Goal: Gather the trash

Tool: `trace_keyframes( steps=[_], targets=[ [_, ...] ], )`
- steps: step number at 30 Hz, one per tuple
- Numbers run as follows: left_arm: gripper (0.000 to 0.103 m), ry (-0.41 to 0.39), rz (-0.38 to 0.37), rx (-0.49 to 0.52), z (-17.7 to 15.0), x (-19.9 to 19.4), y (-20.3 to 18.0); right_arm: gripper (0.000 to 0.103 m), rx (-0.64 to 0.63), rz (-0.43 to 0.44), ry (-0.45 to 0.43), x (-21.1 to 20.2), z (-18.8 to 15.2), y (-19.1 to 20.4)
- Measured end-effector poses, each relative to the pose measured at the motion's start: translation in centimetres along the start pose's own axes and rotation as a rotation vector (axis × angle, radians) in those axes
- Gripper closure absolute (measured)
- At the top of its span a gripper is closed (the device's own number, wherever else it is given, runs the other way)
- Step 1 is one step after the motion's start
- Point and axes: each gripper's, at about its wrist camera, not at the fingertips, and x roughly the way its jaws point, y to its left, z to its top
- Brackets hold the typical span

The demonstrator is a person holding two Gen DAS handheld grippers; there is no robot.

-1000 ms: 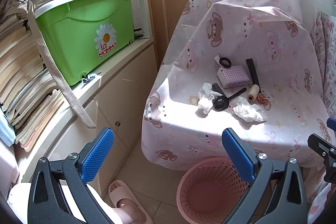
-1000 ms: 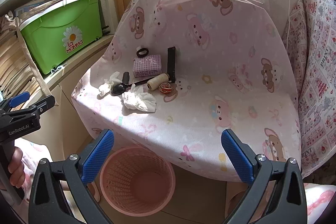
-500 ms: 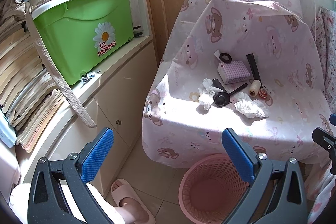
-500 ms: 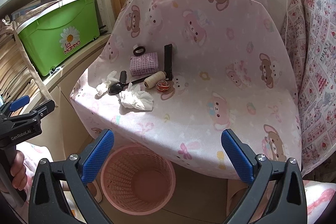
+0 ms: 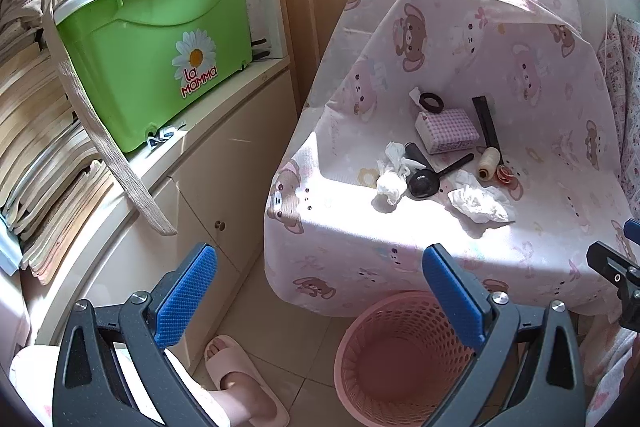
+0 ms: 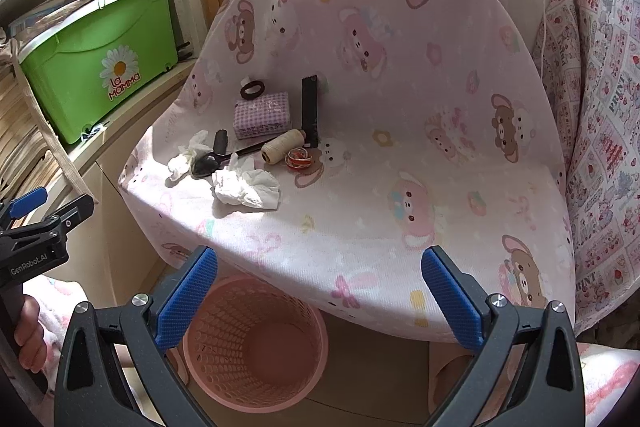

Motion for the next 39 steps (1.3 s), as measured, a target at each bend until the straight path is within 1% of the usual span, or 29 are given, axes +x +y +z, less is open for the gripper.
trace_keyframes(
  steps=[3, 5, 8, 11, 15, 21, 25, 28, 31, 33, 35, 39],
  targets=[
    [0.001, 0.001, 0.020, 0.006, 0.0, 0.5, -0.3, 0.000, 0.015, -0.029, 0.015, 0.7, 0.1, -0.4],
    [0.001, -0.013, 0.040, 0.016, 0.1, 0.6, -0.5, 0.000, 0.041, -0.010, 0.039, 1.1, 0.2, -0.8],
    [0.001, 0.011, 0.001, -0.012, 0.3, 1.0, -0.2, 0.000, 0.090, 0.028, 0.072, 1.6, 0.1, -1.4],
    [0.001, 0.015, 0.002, -0.013, 0.4, 1.2, -0.4, 0.000, 0.129, 0.059, 0.097, 1.9, 0.1, -2.1],
    [0.001, 0.007, 0.002, -0.016, 0.7, 1.5, -0.8, 0.000, 0.143, 0.049, 0.103, 2.1, 0.1, -2.3],
    [0.001, 0.051, -0.017, -0.021, 1.1, 2.8, -1.6, 0.000, 0.116, 0.015, 0.087, 2.1, 0.3, -2.0],
    [0.001, 0.073, -0.018, -0.037, 1.4, 3.7, -1.7, 0.000, 0.098, 0.018, 0.075, 1.7, 0.8, -1.9],
    [0.001, 0.077, -0.014, -0.066, 1.8, 4.2, -1.3, 0.000, 0.065, 0.011, 0.039, 1.0, 1.6, -1.6],
    [0.001, 0.089, -0.023, -0.095, 2.2, 4.9, -0.7, 0.000, -0.005, -0.025, -0.001, 0.5, 2.8, -1.0],
    [0.001, 0.094, -0.033, -0.101, 2.4, 5.4, -0.6, 0.000, -0.048, -0.029, 0.019, 0.5, 4.1, -0.8],
    [0.001, 0.096, -0.024, -0.083, 2.6, 6.0, -0.9, 0.000, -0.076, -0.016, 0.017, 0.3, 5.4, -0.8],
    [0.003, 0.084, -0.027, -0.038, 3.1, 6.6, -1.7, 0.000, -0.066, -0.002, -0.036, 0.2, 7.6, -1.0]
  ],
)
